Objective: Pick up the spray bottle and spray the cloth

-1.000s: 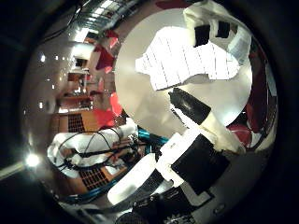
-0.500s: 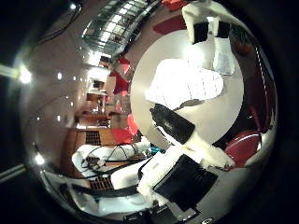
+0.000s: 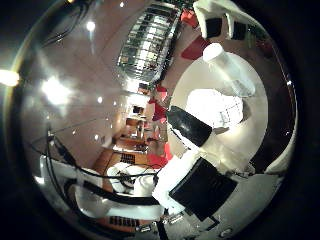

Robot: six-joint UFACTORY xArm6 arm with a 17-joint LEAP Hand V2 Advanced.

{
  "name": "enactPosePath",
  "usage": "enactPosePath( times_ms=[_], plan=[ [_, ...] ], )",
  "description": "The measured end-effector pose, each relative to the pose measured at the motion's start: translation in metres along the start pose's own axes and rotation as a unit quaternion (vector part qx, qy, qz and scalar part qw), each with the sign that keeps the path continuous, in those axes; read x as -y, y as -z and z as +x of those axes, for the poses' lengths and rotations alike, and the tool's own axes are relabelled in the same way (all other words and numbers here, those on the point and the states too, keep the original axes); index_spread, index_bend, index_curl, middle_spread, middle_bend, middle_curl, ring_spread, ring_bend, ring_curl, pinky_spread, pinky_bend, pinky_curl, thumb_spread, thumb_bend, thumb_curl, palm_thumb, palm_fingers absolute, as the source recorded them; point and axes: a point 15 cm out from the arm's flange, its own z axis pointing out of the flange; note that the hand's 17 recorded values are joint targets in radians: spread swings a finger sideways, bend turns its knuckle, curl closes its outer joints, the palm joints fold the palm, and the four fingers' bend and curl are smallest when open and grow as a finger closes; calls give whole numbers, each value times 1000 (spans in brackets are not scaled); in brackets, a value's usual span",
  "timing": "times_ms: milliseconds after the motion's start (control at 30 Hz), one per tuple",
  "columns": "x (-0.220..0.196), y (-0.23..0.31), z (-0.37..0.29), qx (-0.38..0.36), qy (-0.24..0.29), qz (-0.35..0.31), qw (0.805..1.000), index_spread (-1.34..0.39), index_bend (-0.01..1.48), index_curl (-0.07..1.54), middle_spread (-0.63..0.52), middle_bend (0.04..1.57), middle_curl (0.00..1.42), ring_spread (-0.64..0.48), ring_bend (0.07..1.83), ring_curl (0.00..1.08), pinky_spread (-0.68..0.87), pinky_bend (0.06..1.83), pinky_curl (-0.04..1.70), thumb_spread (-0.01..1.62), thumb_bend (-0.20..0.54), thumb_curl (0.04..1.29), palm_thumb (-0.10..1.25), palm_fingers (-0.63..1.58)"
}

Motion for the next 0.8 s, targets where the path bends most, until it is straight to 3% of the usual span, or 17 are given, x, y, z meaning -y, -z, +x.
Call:
enactPosePath(
  times_ms=[133, 367, 600, 800],
  plan=[
    [5, 0, 18, 26, -9, 22, 999, -309, 160, 415, -93, 428, 426, 92, 458, 237, 388, 259, 222, 1101, -26, 284, 566, 322],
    [33, -3, 46, 112, -20, 111, 987, -252, 156, 339, 2, 315, 391, 169, 441, 236, 408, 357, 271, 1059, -24, 301, 559, 213],
    [45, -18, 76, 173, -42, 151, 972, -230, 154, 305, 40, 288, 380, 181, 434, 239, 423, 369, 283, 1056, -24, 307, 558, 177],
    [48, -41, 93, 209, -59, 146, 965, -223, 156, 292, 51, 290, 380, 182, 431, 243, 418, 356, 286, 1056, -24, 310, 558, 175]
  ],
)
